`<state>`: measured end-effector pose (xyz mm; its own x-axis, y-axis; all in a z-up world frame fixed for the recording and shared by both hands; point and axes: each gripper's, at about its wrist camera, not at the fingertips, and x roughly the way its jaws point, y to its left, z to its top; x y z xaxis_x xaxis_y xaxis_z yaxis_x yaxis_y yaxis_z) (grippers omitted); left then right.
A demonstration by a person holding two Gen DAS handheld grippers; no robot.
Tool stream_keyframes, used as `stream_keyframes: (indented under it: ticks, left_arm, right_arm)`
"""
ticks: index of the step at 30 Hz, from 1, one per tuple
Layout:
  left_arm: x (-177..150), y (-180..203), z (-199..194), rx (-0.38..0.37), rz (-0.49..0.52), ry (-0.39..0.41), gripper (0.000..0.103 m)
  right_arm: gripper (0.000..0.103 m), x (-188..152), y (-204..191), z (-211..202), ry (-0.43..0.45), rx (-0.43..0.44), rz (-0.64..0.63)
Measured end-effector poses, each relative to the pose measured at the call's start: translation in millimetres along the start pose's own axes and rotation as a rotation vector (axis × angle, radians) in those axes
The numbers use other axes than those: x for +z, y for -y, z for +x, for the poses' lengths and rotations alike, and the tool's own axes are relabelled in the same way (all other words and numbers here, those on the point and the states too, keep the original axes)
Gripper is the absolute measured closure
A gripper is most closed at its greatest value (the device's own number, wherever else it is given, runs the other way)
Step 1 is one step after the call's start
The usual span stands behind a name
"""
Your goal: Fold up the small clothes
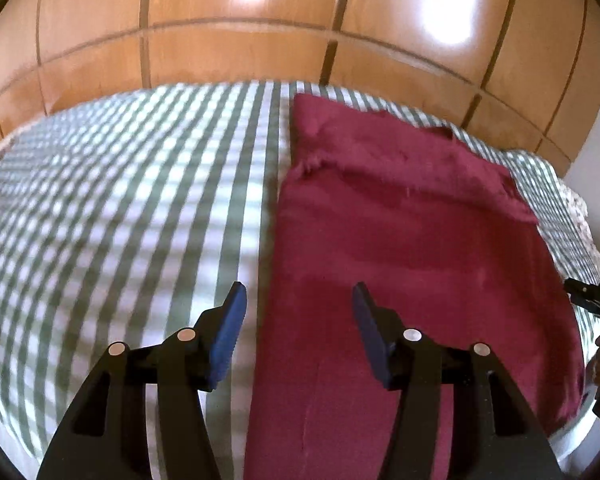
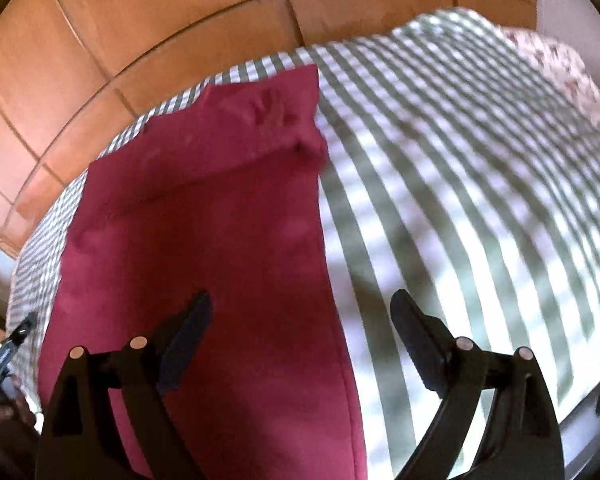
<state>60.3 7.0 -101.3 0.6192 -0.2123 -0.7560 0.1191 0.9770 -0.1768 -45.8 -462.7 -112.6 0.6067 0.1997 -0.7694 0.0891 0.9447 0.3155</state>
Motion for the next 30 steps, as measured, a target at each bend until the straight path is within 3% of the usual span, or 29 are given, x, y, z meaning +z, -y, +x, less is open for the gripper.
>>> stream_keyframes:
  ticks: [5,8,11,13,15,18,22,25,30]
  left_arm:
    - [-36,-18,-8,-0.075,-0.03,-0.106,0.049]
    - [-55,-24,-24,-0.127,-0.037,-0.129,0.051]
    - [-68,-24,-35,-0.179,-0.018,-0.162,0.067]
    - [-71,-22,-37,-0.187,0.007,-0.181,0.085]
    - [-70,-21,-40,-0.216,0.022,-0.183,0.094]
    - [-53,-27,-55,-0.33,-0.01,-0.151,0.096]
    - [-23,-37,-63,-0.437,-0.092,-0.102,0.097]
    - [3,-42,-48,-0.461,-0.159,-0.098,0.097]
    - [43,-39,-8,-0.43,-0.222,-0.131,0.097]
  right_arm:
    - [0.018,-47,11,-21,-0.067,0.061,0.027]
    - [0.032,-74,11,-34,-0.129,0.103,0.009]
    - [0.06,-92,11,-37,-0.197,0.118,-0.01]
    - [0.084,-99,9,-36,-0.229,0.12,-0.036]
    - [0.094,-96,5,-39,-0.234,0.128,-0.052]
    - [0.094,-78,-6,-53,-0.195,0.206,-0.075]
    - [0.095,-39,-19,-68,-0.08,0.321,-0.054]
    - [0.095,-6,-24,-55,-0.029,0.345,-0.015]
    - [0.095,39,-13,-12,-0.041,0.301,0.05]
